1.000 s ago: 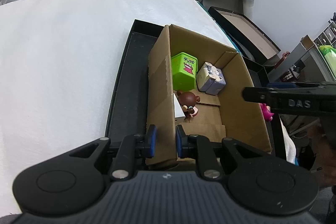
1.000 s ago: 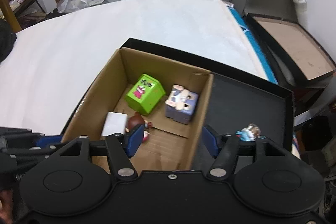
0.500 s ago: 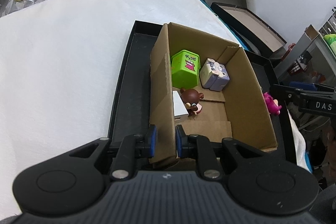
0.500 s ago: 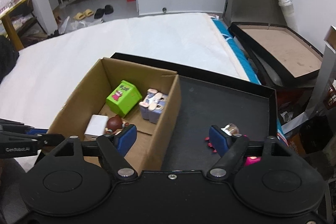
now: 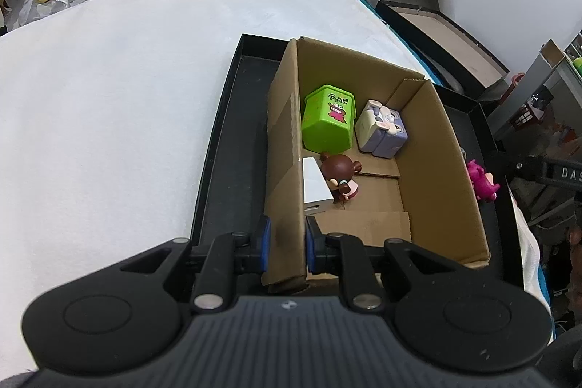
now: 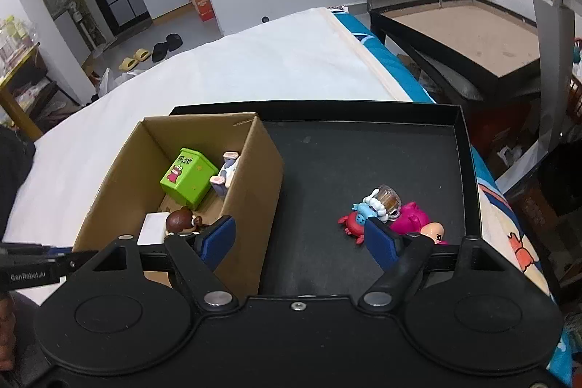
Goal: Organize rigid objects
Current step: 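Move the right tool to the blue-red figure with glass mug and grasp it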
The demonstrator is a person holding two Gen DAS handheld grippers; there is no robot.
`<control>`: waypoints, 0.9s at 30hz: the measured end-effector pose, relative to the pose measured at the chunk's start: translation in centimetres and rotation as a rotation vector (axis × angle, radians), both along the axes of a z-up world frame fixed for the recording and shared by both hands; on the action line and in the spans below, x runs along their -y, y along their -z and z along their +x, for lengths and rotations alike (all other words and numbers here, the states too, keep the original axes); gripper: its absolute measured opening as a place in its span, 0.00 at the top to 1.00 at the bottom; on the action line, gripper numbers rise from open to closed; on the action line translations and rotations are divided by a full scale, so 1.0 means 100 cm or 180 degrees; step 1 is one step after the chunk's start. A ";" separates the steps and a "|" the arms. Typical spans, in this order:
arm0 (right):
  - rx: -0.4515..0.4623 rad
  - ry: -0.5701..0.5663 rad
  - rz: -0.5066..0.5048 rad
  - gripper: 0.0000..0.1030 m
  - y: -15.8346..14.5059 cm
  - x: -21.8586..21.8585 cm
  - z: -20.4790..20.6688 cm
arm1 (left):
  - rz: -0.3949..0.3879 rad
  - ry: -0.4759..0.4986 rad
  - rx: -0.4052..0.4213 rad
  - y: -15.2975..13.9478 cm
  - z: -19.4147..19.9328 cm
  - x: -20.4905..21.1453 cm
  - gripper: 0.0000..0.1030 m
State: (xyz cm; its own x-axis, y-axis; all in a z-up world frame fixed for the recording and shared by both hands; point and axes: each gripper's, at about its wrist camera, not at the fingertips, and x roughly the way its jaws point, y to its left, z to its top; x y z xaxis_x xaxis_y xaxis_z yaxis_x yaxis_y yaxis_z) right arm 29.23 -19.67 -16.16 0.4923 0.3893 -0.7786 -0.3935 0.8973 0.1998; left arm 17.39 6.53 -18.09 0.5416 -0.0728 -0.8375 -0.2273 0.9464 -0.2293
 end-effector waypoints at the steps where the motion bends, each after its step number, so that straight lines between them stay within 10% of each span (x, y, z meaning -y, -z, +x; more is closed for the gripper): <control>1: -0.0017 0.0010 0.0012 0.25 0.001 0.002 0.002 | 0.0005 0.0004 -0.0006 0.000 0.001 0.000 0.83; 27: -0.0553 0.0656 -0.0171 0.27 0.074 0.009 0.066 | 0.0002 0.0029 -0.0140 0.015 0.015 0.000 0.82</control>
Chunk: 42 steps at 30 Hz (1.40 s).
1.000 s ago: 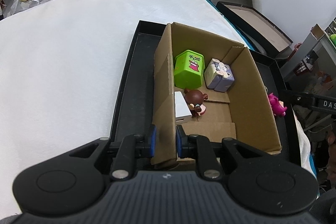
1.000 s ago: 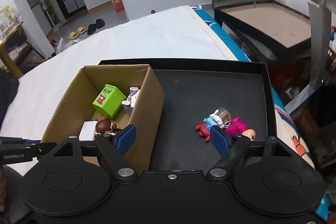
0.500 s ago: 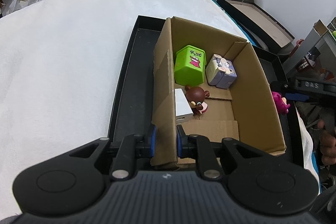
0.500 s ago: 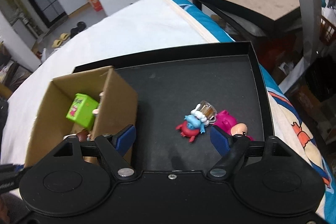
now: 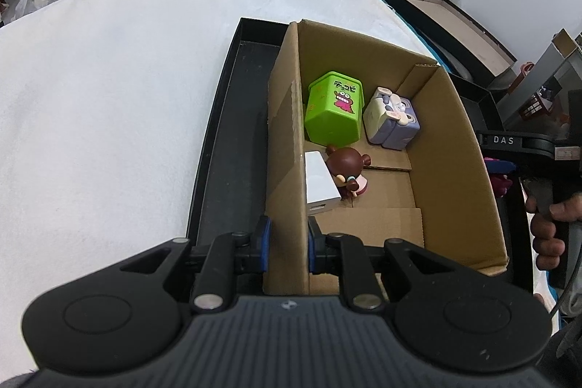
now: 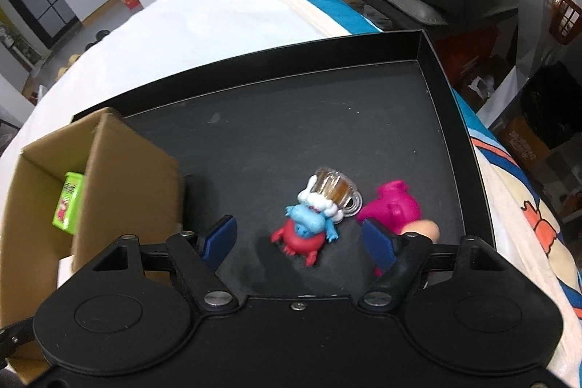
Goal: Organize rigid objects
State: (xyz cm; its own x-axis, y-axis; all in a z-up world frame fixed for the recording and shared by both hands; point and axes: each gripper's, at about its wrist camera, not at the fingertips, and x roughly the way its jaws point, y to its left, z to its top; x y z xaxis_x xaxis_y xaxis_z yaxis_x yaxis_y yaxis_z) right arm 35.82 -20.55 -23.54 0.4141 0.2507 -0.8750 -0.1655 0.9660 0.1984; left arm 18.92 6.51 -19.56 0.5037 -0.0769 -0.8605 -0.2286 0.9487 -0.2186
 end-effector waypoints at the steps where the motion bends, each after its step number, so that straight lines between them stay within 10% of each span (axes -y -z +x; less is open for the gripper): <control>1: 0.0021 -0.0003 -0.0013 0.28 0.001 0.000 0.001 | -0.0003 -0.0003 -0.0003 0.000 0.000 0.000 0.82; 15: 0.0142 0.0042 -0.0253 0.27 0.008 -0.011 0.001 | -0.0016 0.0018 0.0004 0.000 -0.001 -0.001 0.82; 21: 0.0273 -0.0047 -0.0510 0.52 0.006 -0.018 -0.002 | -0.0057 -0.0015 -0.0009 0.001 -0.001 -0.003 0.82; 42: 0.0369 -0.0059 -0.0125 0.53 -0.045 0.002 -0.039 | 0.0007 0.0001 -0.0012 -0.005 -0.001 0.001 0.82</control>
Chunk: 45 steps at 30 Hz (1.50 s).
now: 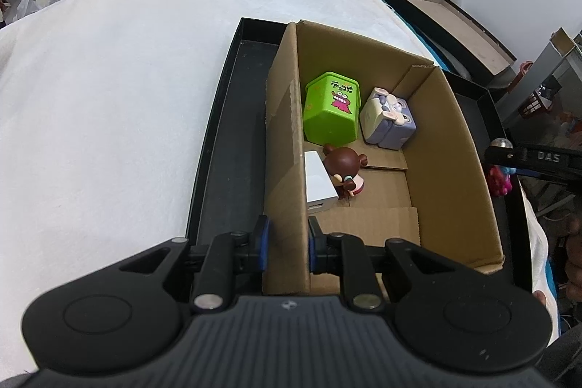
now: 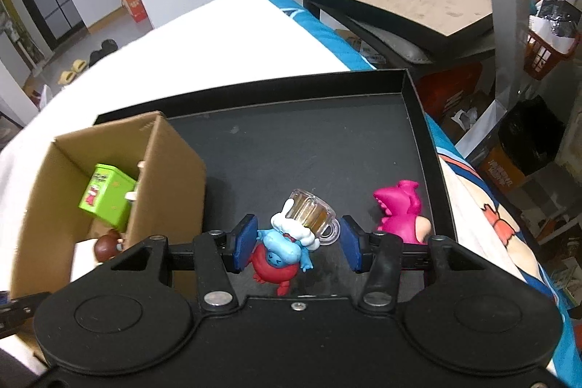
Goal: Organize rigid objects
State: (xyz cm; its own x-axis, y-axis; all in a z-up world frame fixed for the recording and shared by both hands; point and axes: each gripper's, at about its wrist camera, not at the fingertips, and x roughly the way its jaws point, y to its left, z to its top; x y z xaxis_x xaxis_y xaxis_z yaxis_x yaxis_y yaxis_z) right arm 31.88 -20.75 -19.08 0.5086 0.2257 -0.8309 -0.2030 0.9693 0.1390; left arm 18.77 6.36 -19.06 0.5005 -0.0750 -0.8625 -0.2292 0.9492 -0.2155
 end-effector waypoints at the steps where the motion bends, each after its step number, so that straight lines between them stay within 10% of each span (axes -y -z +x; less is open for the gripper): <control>1: 0.0018 -0.0007 0.0004 0.53 -0.004 0.000 -0.002 | 0.0004 0.0007 0.0007 -0.001 -0.001 0.000 0.82; 45: 0.0285 -0.0684 -0.0189 0.53 -0.079 -0.094 -0.056 | -0.0228 0.0076 0.0167 -0.003 -0.015 -0.013 0.81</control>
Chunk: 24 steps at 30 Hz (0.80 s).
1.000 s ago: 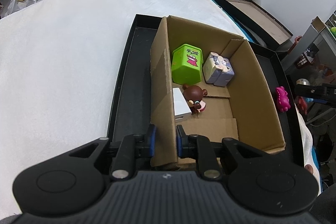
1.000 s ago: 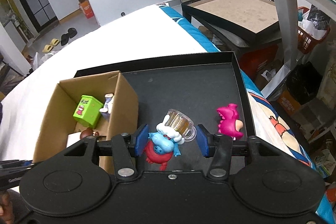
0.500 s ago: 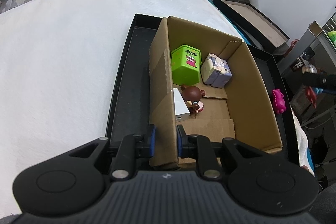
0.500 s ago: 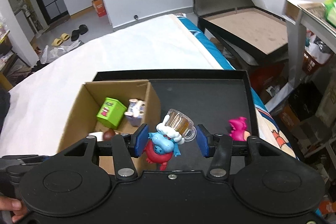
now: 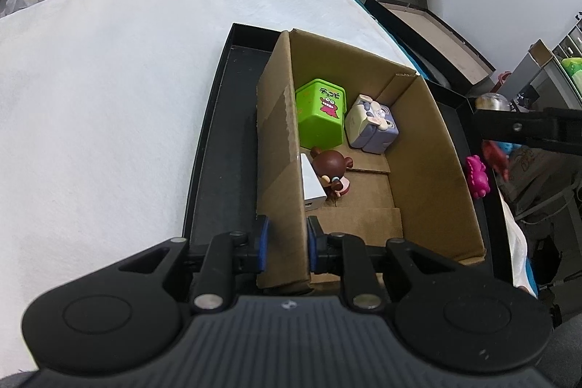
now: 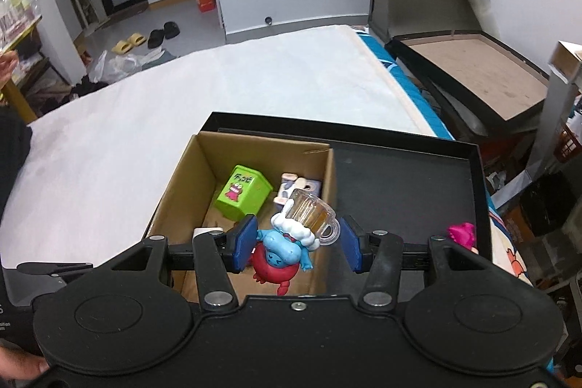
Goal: Organize rigid objects
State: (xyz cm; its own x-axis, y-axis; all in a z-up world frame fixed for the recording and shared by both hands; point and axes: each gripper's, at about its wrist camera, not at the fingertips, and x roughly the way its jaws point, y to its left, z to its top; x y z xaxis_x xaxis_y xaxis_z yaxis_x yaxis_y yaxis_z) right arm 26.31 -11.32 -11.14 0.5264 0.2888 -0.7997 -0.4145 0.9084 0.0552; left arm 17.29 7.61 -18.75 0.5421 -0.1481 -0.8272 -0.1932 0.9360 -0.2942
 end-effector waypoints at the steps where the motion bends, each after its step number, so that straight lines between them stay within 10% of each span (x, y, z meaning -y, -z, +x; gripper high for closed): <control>1: -0.0003 -0.0013 -0.0011 0.53 0.001 -0.003 -0.001 | -0.0004 0.0003 0.0000 0.000 0.000 0.000 0.81; 24: -0.0118 -0.0260 -0.0537 0.52 0.029 -0.060 -0.001 | -0.0072 0.0032 0.0039 0.001 -0.002 -0.003 0.80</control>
State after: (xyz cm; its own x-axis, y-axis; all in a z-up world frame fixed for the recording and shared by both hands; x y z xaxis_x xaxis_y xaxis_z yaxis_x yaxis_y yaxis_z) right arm 26.23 -5.34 -14.02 0.4759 0.1896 -0.8588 -0.4877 0.8695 -0.0783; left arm 17.11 7.91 -18.90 0.5505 -0.1722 -0.8169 -0.1801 0.9309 -0.3176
